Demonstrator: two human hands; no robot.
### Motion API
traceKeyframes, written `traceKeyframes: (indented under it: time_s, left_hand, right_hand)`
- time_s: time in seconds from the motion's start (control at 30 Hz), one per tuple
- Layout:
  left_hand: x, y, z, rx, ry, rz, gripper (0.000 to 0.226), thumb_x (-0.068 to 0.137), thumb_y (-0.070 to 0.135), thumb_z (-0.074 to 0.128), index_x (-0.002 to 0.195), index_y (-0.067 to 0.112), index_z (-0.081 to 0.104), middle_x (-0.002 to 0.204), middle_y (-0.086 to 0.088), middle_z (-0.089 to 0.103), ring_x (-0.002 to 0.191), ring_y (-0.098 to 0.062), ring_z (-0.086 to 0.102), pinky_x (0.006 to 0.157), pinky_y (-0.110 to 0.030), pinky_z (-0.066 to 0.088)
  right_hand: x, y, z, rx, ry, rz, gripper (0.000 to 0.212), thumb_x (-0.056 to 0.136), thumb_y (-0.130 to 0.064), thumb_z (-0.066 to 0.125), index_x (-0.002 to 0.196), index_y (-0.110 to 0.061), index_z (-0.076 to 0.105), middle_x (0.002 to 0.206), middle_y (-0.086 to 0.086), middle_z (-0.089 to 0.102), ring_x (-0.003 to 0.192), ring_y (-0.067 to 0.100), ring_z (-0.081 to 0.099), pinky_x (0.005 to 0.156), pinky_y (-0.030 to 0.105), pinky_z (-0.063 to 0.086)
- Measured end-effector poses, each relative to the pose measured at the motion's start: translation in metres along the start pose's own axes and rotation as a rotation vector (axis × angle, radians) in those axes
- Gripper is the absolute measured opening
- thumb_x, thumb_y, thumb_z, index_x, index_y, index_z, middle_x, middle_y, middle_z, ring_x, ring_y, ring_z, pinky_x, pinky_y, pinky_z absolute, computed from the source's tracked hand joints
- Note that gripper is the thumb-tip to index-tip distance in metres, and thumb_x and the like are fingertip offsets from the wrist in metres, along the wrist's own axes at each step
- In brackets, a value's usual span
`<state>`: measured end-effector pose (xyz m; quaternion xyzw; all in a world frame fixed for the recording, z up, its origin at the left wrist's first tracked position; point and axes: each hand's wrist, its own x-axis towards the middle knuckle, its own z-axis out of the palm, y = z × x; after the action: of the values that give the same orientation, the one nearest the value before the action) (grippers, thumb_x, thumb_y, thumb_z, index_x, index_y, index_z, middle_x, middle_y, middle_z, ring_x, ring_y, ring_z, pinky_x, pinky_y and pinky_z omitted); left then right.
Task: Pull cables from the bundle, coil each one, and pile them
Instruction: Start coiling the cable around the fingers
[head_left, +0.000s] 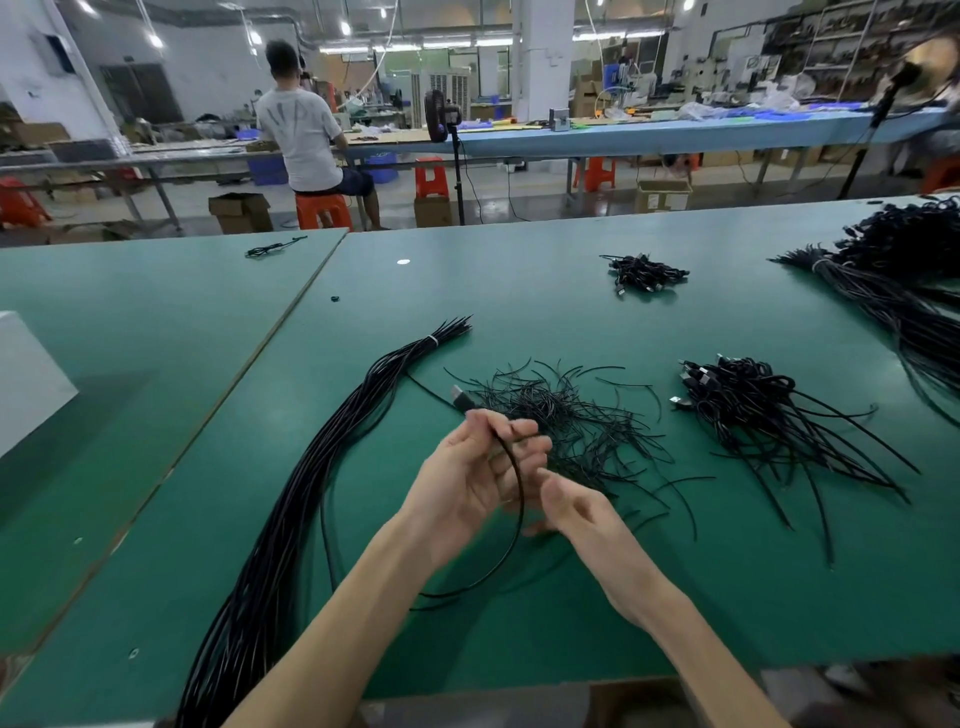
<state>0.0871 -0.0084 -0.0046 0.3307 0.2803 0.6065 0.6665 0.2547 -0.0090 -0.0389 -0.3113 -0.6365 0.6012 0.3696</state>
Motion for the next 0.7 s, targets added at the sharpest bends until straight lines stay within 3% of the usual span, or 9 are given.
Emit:
traceKeyframes:
  time_s: [0.07,0.17,0.2,0.27,0.33,0.47,0.6,0.7]
  left_hand:
    - [0.002,0.002,0.005,-0.098,0.038,0.024,0.036,0.099,0.036,0.049,0.083,0.009,0.066,0.107,-0.012,0.075,0.098,-0.025,0.075,0.081,-0.033,0.062]
    - [0.003,0.002,0.009,-0.124,0.020,0.019,0.038,0.100,0.035,0.048,0.083,0.007,0.067,0.108,-0.012,0.075,0.101,-0.025,0.075,0.083,-0.032,0.061]
    - [0.003,0.002,0.009,-0.122,0.019,0.016,0.039,0.101,0.035,0.047,0.083,0.008,0.068,0.106,-0.012,0.075,0.101,-0.025,0.075,0.082,-0.032,0.061]
    - [0.002,0.005,0.006,-0.138,0.035,0.013,0.039,0.102,0.035,0.046,0.084,0.008,0.068,0.100,-0.009,0.075,0.097,-0.024,0.076,0.081,-0.031,0.061]
    - [0.001,0.011,0.003,-0.192,0.064,0.006,0.037,0.104,0.034,0.045,0.085,0.010,0.067,0.091,-0.003,0.074,0.089,-0.019,0.076,0.077,-0.031,0.062]
    - [-0.002,0.025,-0.004,-0.352,0.066,-0.012,0.041,0.109,0.028,0.042,0.079,0.015,0.067,0.072,0.006,0.064,0.065,-0.013,0.067,0.064,-0.027,0.057]
    - [-0.005,0.034,-0.011,-0.392,-0.008,-0.060,0.040,0.109,0.030,0.042,0.075,0.017,0.058,0.056,0.010,0.047,0.040,-0.007,0.041,0.049,-0.022,0.044]
    - [-0.009,0.031,-0.015,-0.319,-0.075,-0.106,0.039,0.110,0.032,0.046,0.076,0.016,0.058,0.047,0.009,0.037,0.036,-0.007,0.035,0.049,-0.023,0.044]
  right_hand:
    - [0.000,-0.002,0.003,-0.058,-0.066,0.011,0.058,0.085,-0.071,0.066,0.129,-0.033,0.069,0.128,-0.008,0.071,0.124,0.013,0.063,0.110,0.036,0.049]
    - [0.000,-0.003,0.005,-0.172,-0.107,0.013,0.034,0.095,-0.044,0.070,0.122,-0.024,0.073,0.116,0.001,0.076,0.110,0.028,0.069,0.103,0.050,0.052]
    - [0.000,-0.002,0.005,-0.189,-0.111,0.000,0.026,0.099,-0.038,0.067,0.117,-0.021,0.076,0.112,0.003,0.077,0.107,0.031,0.070,0.100,0.048,0.053]
    - [-0.001,-0.002,0.004,-0.167,-0.078,-0.033,0.025,0.105,-0.028,0.058,0.108,-0.013,0.077,0.103,0.004,0.079,0.102,0.022,0.073,0.094,0.029,0.054]
    - [-0.002,-0.004,0.003,-0.097,0.009,-0.040,0.030,0.107,-0.028,0.052,0.100,-0.011,0.075,0.092,0.006,0.079,0.091,0.016,0.073,0.085,0.018,0.050]
    - [-0.002,0.001,-0.002,-0.034,0.088,-0.024,0.030,0.103,-0.039,0.058,0.084,-0.019,0.070,0.059,0.000,0.055,0.059,0.016,0.051,0.067,0.024,0.046]
    - [-0.001,0.003,-0.001,-0.101,0.063,-0.033,0.033,0.098,-0.051,0.062,0.082,-0.025,0.072,0.062,-0.008,0.043,0.061,0.012,0.037,0.060,0.020,0.036]
    - [-0.001,0.003,-0.003,-0.113,0.102,-0.066,0.037,0.096,-0.055,0.061,0.087,-0.021,0.074,0.065,-0.004,0.040,0.064,0.014,0.035,0.060,0.018,0.032]
